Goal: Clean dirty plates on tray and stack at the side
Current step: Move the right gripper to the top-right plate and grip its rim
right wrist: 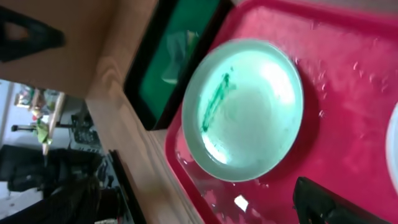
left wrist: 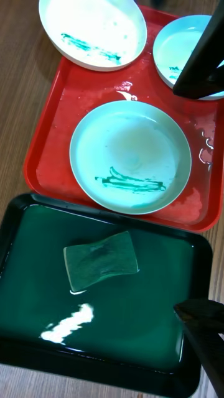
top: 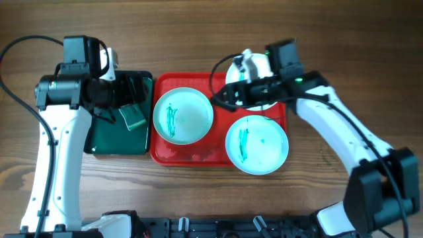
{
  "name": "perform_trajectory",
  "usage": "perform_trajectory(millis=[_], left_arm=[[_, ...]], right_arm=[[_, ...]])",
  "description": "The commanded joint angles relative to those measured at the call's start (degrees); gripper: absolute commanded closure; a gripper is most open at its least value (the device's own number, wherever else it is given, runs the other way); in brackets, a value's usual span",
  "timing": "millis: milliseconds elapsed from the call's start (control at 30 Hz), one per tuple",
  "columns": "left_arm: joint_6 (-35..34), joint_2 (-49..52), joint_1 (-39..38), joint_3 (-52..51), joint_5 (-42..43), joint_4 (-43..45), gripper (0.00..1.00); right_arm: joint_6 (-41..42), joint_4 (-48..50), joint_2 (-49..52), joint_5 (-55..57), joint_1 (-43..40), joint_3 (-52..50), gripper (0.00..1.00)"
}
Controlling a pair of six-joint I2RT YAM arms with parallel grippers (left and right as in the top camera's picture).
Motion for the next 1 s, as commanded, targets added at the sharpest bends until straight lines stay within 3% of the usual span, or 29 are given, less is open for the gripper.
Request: perform_trajectory(millis=[0, 100, 200, 267, 367, 600, 967], left_arm=[[0.7, 0.22, 0.31, 0.92, 1.01, 0.17, 0.0], [-3.67, 0.24, 0.31, 0.92, -1.27, -0.31, 0.0], [-11.72, 0.24, 0.31, 0.92, -9.81, -1.03, 0.0], [-12.66, 0.31, 0.31, 0.92, -13.73, -0.68, 0.0], [-12.44, 1.11, 0.31, 0.92, -17.49, -0.68, 0.01], [-10.73, 6.25, 0.31, 0.9, -17.35, -0.94, 0.08], [-13.94, 13.33, 3.58, 0.9, -17.35, 0.31, 0.21]], right_arm=[[7.85, -2.23, 1.07, 23.12, 5.57, 1.29, 0.0], [8.11, -3.54, 1.51, 36.48, 9.44, 2.05, 0.0], [8.07, -3.28, 1.88, 36.48, 9.88, 2.12, 0.0], [9.09, -2.12, 2.03, 34.75, 9.88, 1.9, 0.01], [13.68, -0.22, 2.89, 34.73, 9.9, 1.81, 0.43], [15.58, 5.05, 10.16, 34.25, 11.39, 1.84, 0.51], [17.03, 10.54, 17.9, 34.32, 13.84, 1.84, 0.63]])
